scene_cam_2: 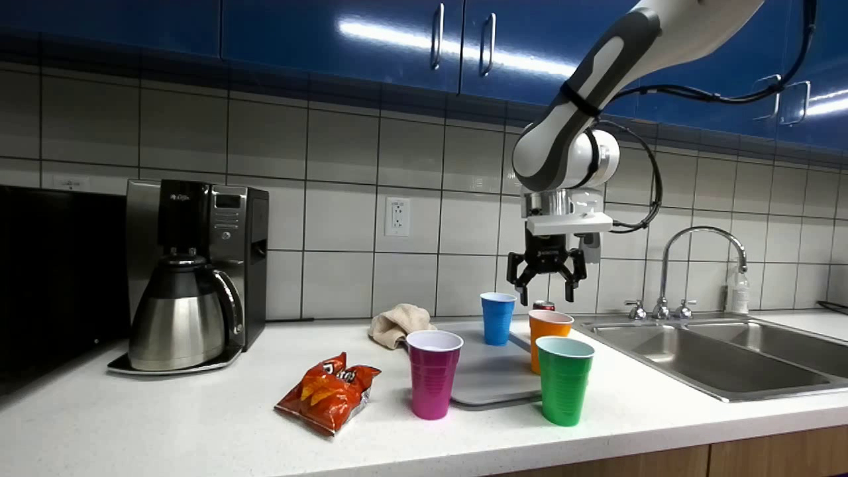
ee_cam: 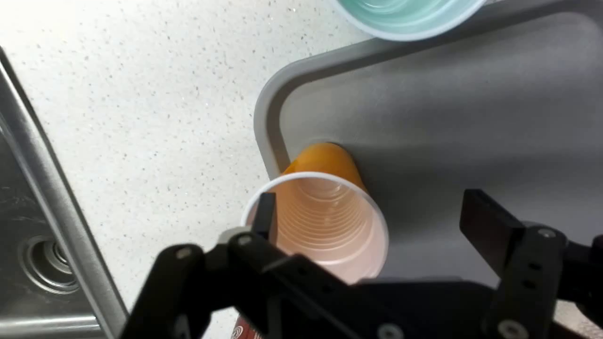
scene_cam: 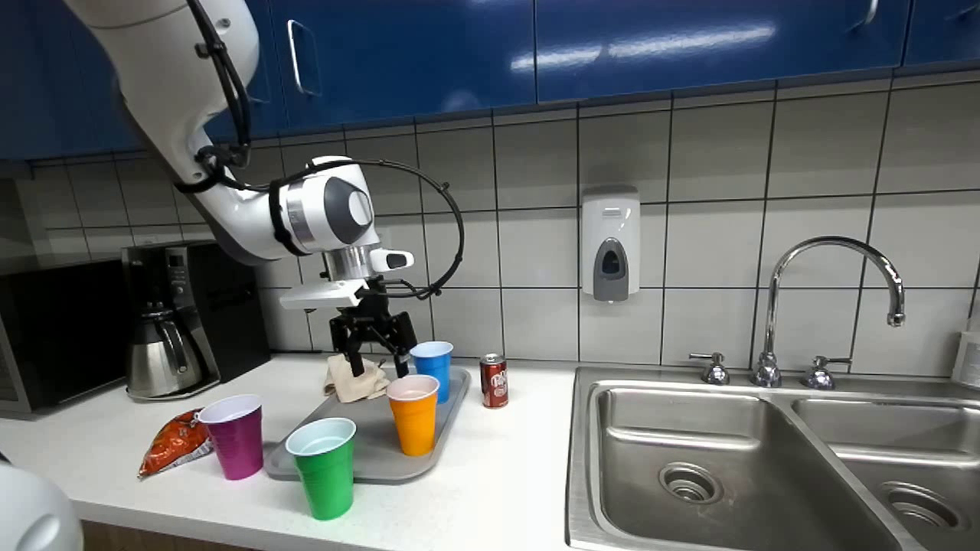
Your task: Put the green, maroon and yellow cups on the tray
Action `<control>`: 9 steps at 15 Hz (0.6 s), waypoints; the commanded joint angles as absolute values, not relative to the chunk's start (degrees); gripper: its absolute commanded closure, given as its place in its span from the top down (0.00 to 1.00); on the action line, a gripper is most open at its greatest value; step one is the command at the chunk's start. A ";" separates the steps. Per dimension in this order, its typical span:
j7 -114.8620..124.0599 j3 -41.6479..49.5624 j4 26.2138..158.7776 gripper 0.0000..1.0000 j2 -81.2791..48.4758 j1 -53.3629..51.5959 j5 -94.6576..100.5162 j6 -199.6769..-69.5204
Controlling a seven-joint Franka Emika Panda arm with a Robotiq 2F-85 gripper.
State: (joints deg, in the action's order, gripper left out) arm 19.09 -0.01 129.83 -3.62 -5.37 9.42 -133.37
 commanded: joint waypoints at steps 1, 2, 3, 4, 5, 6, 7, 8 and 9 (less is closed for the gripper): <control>17.30 -0.84 135.30 1.00 4.03 -4.41 7.59 -130.26; 18.27 -0.99 136.30 1.00 5.36 -4.43 7.70 -129.87; 18.49 -1.18 137.02 1.00 6.44 -4.44 7.35 -129.15; 19.31 -1.44 137.88 1.00 7.54 -4.45 7.47 -128.64; 20.12 -1.75 138.65 1.00 8.51 -4.47 7.48 -127.86; 20.75 -2.07 139.30 1.00 9.32 -4.44 7.66 -127.13; 21.91 -2.58 139.85 1.00 9.88 -4.44 8.44 -126.11; 22.21 -2.97 140.46 1.00 10.50 -4.49 8.18 -125.50; 22.25 -3.38 141.05 1.00 11.02 -4.65 7.56 -125.04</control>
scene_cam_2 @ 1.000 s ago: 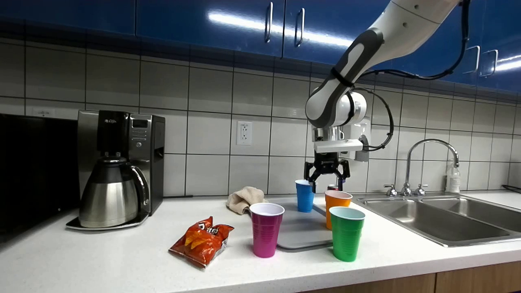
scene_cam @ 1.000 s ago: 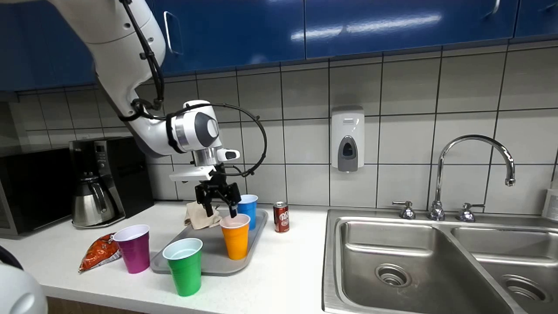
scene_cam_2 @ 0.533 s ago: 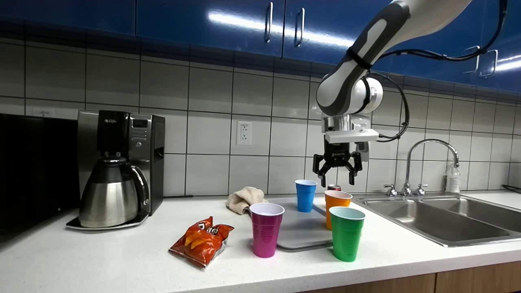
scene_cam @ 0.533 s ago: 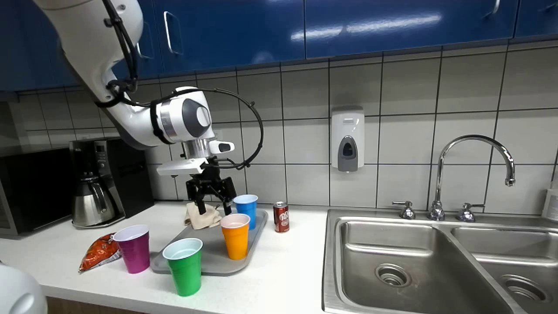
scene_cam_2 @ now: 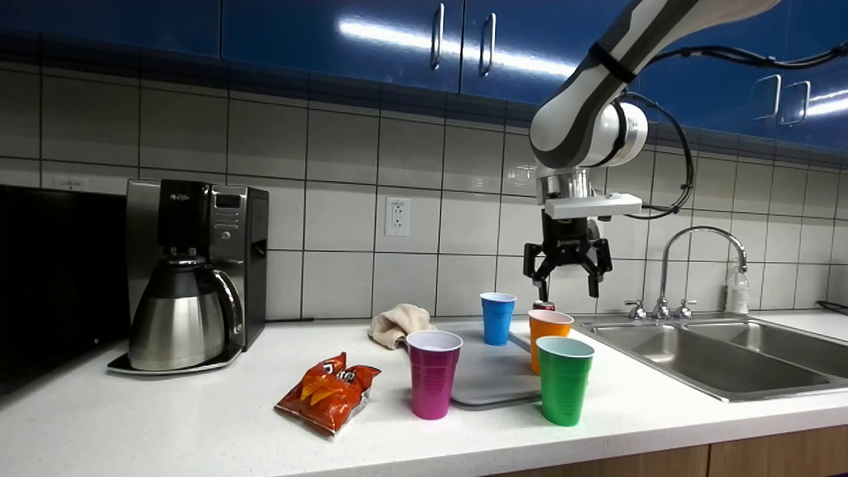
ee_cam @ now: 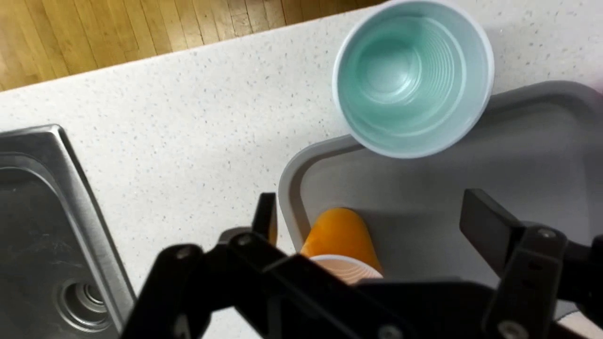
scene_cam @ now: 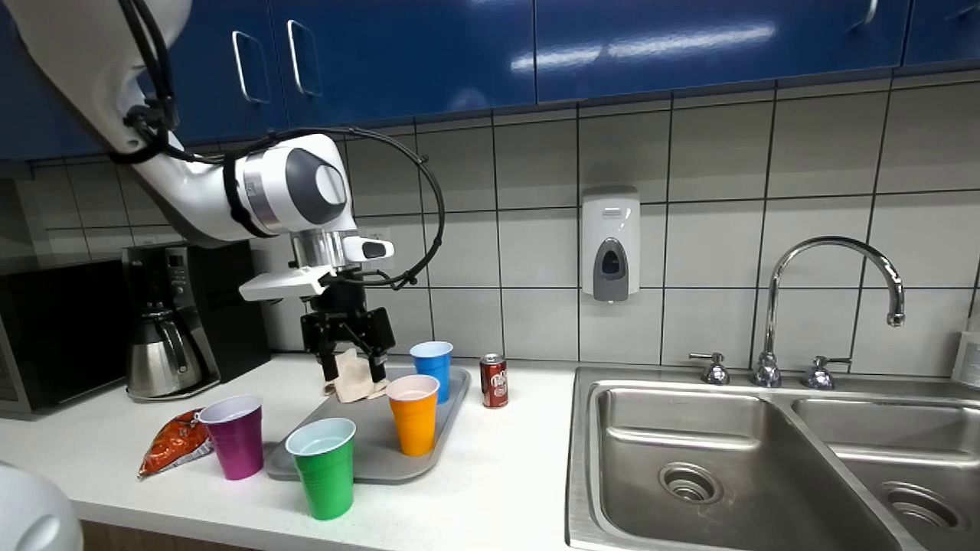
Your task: Put the green, maroon and yellow cups on the tray
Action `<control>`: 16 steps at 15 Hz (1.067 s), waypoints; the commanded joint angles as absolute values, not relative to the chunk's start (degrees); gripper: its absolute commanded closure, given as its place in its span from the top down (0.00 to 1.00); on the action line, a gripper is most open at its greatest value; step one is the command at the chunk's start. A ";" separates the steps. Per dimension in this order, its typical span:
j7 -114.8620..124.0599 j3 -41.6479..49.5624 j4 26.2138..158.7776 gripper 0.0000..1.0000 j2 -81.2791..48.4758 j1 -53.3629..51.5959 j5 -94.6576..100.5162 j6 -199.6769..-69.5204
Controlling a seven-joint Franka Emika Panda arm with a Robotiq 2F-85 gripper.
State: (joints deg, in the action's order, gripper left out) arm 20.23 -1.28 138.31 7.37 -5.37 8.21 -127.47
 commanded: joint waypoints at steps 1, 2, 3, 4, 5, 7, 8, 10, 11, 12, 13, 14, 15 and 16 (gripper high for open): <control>22.84 -3.89 141.69 1.00 11.45 -4.74 7.52 -125.07; 23.57 -4.41 142.28 1.00 11.85 -4.78 7.57 -125.22; 23.95 -4.89 142.82 1.00 12.24 -4.92 7.26 -125.32; 24.46 -5.42 143.46 1.00 12.60 -5.05 7.13 -125.87; 24.61 -5.94 143.87 1.00 12.79 -5.21 6.90 -126.13; 24.51 -6.87 144.67 1.00 12.97 -5.50 6.32 -127.06; 24.19 -7.29 144.87 1.00 12.83 -5.62 5.97 -127.29; 23.14 -7.74 144.78 1.00 12.21 -5.79 5.37 -127.37; 22.96 -7.92 144.86 1.00 12.04 -5.82 5.42 -127.52; 22.47 -7.96 145.19 1.00 11.96 -5.84 5.72 -128.59; 22.54 -8.11 145.36 1.00 11.82 -5.80 6.24 -129.07; 22.09 -8.16 145.40 1.00 11.71 -5.87 6.07 -129.11; 21.51 -8.14 145.52 1.00 11.71 -5.95 5.73 -129.37; 21.26 -8.12 145.58 1.00 11.69 -6.01 5.38 -129.64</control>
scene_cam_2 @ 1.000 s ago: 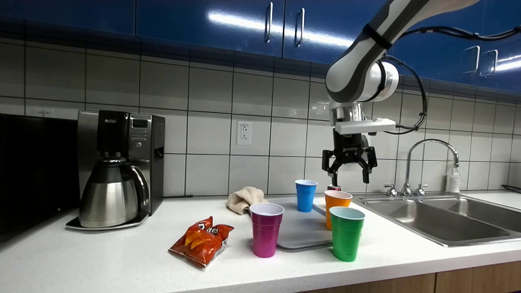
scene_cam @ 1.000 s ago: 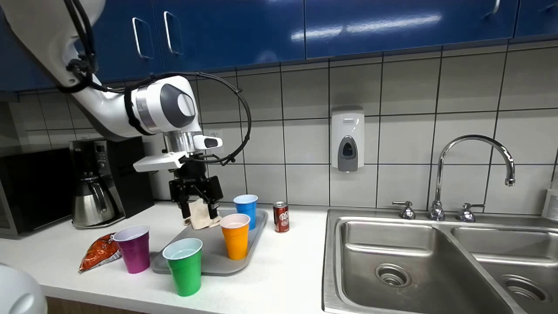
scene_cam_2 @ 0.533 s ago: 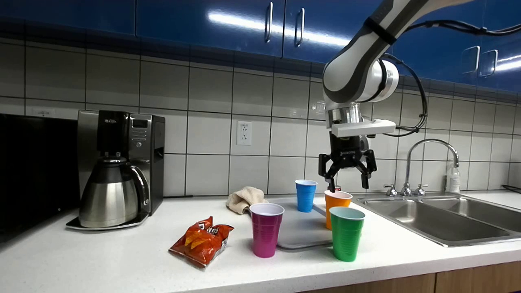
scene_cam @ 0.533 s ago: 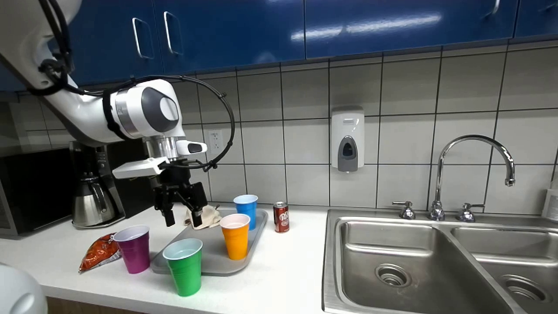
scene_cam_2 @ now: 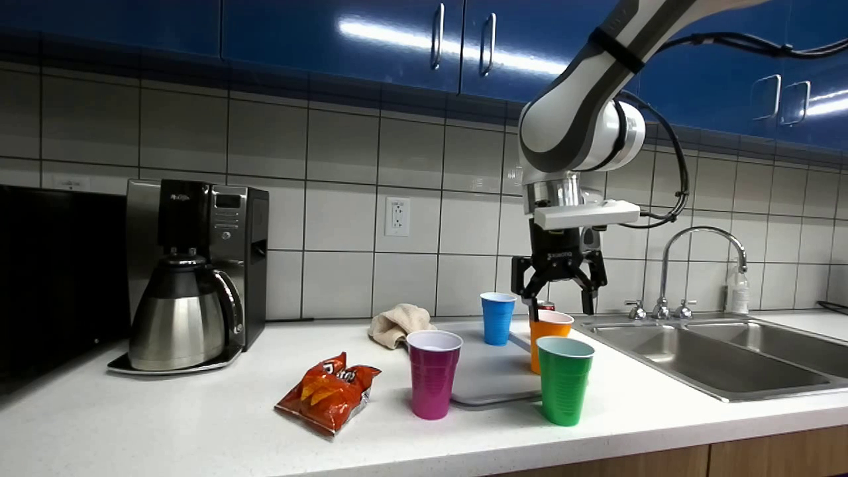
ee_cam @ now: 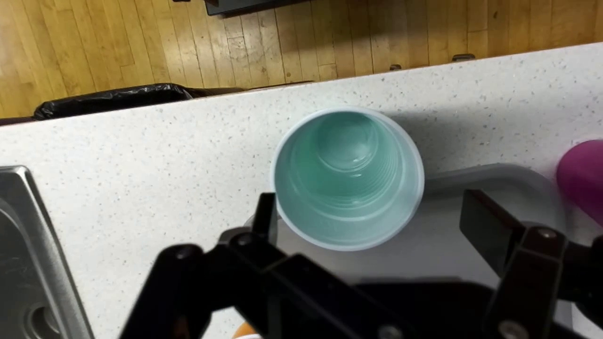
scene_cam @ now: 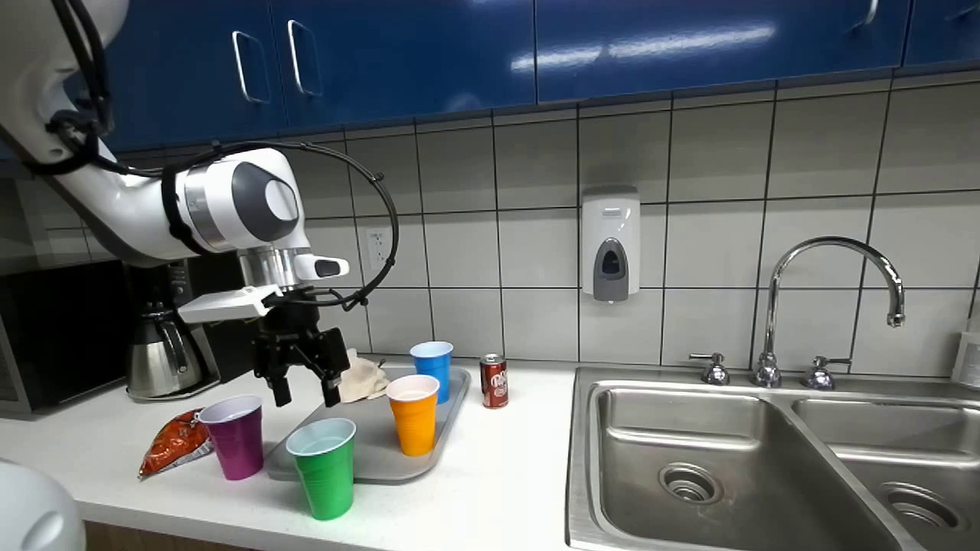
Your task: Put the green, maroon and yellow cups on the tray
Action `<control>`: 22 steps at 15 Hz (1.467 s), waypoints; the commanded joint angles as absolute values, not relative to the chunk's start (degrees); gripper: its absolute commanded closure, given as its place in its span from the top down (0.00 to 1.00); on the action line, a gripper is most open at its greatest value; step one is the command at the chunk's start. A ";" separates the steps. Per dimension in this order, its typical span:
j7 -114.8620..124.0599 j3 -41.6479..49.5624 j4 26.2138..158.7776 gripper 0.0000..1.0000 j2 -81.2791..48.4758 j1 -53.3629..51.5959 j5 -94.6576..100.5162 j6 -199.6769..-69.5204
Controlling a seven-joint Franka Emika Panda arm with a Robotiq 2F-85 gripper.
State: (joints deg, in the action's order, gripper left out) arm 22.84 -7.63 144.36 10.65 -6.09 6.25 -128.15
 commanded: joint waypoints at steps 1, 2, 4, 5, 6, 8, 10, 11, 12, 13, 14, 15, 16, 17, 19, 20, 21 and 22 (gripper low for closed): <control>20.99 -8.14 145.51 1.00 11.51 -6.07 5.27 -129.87; 21.08 -8.25 145.49 1.00 11.27 -6.09 5.49 -130.22; 21.17 -8.42 145.69 1.00 10.87 -6.16 5.71 -131.35; 21.25 -8.47 145.77 1.00 10.45 -6.17 5.77 -132.05; 21.19 -8.48 145.91 1.00 10.06 -6.19 5.65 -132.78; 21.06 -8.53 146.08 1.00 9.26 -6.32 5.37 -133.67; 21.00 -8.64 146.08 1.00 8.41 -6.40 5.39 -134.39; 21.13 -8.70 145.99 1.00 7.83 -6.41 5.49 -134.68; 21.19 -8.75 145.90 1.00 7.31 -6.42 5.56 -134.87; 21.34 -8.77 145.79 1.00 6.79 -6.44 5.72 -135.04; 21.49 -8.77 145.88 1.00 6.54 -6.44 6.02 -135.45; 21.42 -8.73 145.95 1.00 6.14 -6.47 6.05 -135.67; 21.45 -8.71 146.08 1.00 5.66 -6.50 6.15 -135.94; 21.67 -8.70 146.22 1.00 5.28 -6.50 6.31 -136.28; 21.72 -8.66 146.30 1.00 4.51 -6.57 6.43 -136.72; 21.75 -8.63 146.25 1.00 4.15 -6.62 6.45 -136.88; 21.78 -8.61 146.18 1.00 3.79 -6.67 6.48 -137.08; 21.62 -8.61 146.08 1.00 3.47 -6.80 6.15 -137.22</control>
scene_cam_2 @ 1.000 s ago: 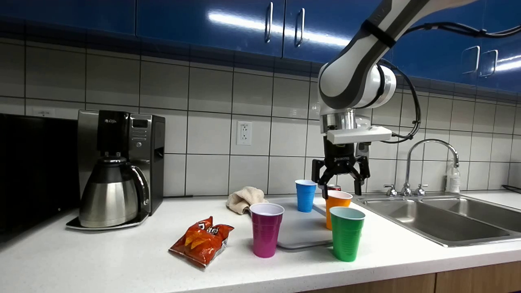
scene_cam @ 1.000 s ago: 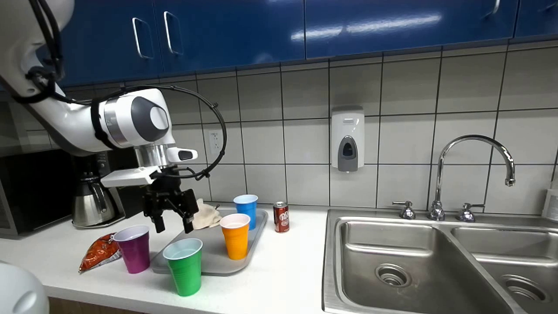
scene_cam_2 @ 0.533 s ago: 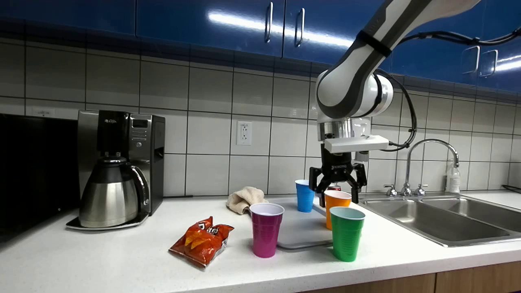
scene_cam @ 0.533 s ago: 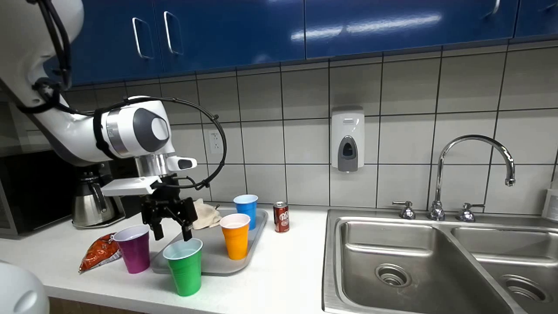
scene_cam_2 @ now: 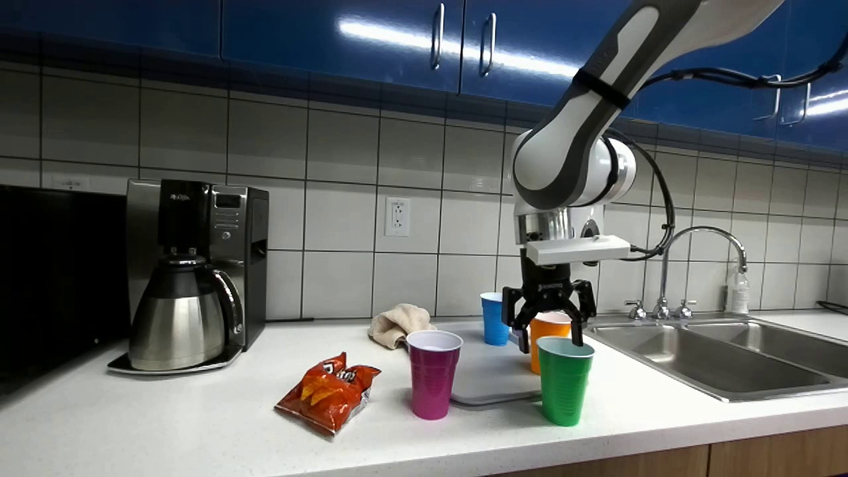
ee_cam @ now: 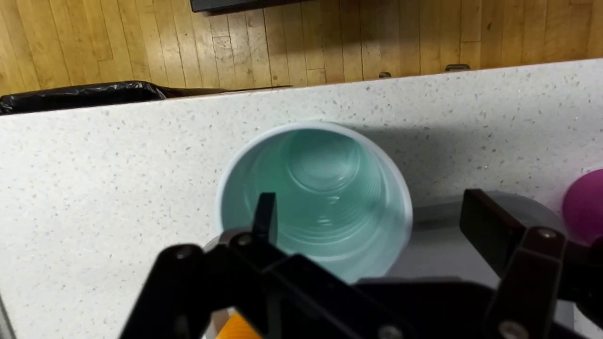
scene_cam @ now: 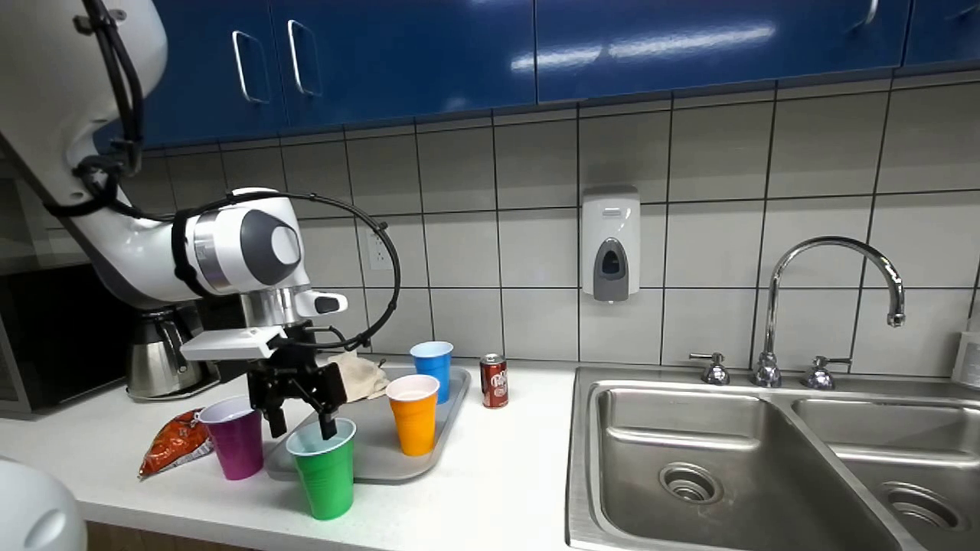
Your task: Put the green, maroon and yellow cups on the tray
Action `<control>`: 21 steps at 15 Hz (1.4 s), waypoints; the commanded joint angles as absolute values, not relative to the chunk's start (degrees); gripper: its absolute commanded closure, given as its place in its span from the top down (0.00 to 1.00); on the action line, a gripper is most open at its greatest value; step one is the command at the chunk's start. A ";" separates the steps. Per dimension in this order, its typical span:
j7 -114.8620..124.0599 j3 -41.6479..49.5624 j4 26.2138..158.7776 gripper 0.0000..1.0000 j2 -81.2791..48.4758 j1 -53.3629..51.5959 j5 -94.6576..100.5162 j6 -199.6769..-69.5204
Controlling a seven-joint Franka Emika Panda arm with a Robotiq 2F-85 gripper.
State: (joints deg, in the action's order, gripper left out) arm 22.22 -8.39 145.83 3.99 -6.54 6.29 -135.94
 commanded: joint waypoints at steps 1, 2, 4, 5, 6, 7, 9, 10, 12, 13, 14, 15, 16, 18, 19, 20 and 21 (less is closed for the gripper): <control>21.85 -8.66 146.19 1.00 3.18 -6.91 6.35 -137.84; 21.98 -8.64 146.21 1.00 2.86 -6.99 6.36 -138.17; 23.04 -8.57 146.23 1.00 2.14 -7.02 7.25 -138.75; 22.97 -8.48 146.18 1.00 1.90 -7.02 7.21 -138.78; 22.97 -8.40 146.18 1.00 1.73 -7.01 7.24 -138.87; 22.99 -8.34 146.34 0.75 1.68 -6.99 7.53 -139.29; 23.02 -8.25 146.56 0.68 1.61 -7.00 7.95 -139.91; 22.90 -8.22 146.61 0.58 1.60 -7.00 7.90 -140.03; 23.23 -8.18 146.80 0.42 1.61 -6.97 8.14 -140.38; 23.28 -8.18 146.87 0.35 1.64 -6.97 8.23 -140.44; 23.28 -8.18 146.90 0.27 1.68 -6.98 8.31 -140.41; 23.25 -8.19 146.93 0.20 1.73 -6.99 8.40 -140.30; 23.22 -8.20 146.96 0.12 1.74 -7.00 8.48 -140.24; 23.08 -8.21 146.94 0.00 1.71 -7.03 8.28 -139.89; 23.18 -8.23 146.99 0.00 1.75 -7.04 8.32 -139.90; 23.17 -8.25 147.03 0.00 1.84 -7.06 8.37 -139.81; 23.05 -8.28 146.98 0.00 2.03 -7.09 8.24 -139.41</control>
State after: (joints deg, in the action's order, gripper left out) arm 22.26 -8.34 146.37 1.18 -6.89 7.19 -139.39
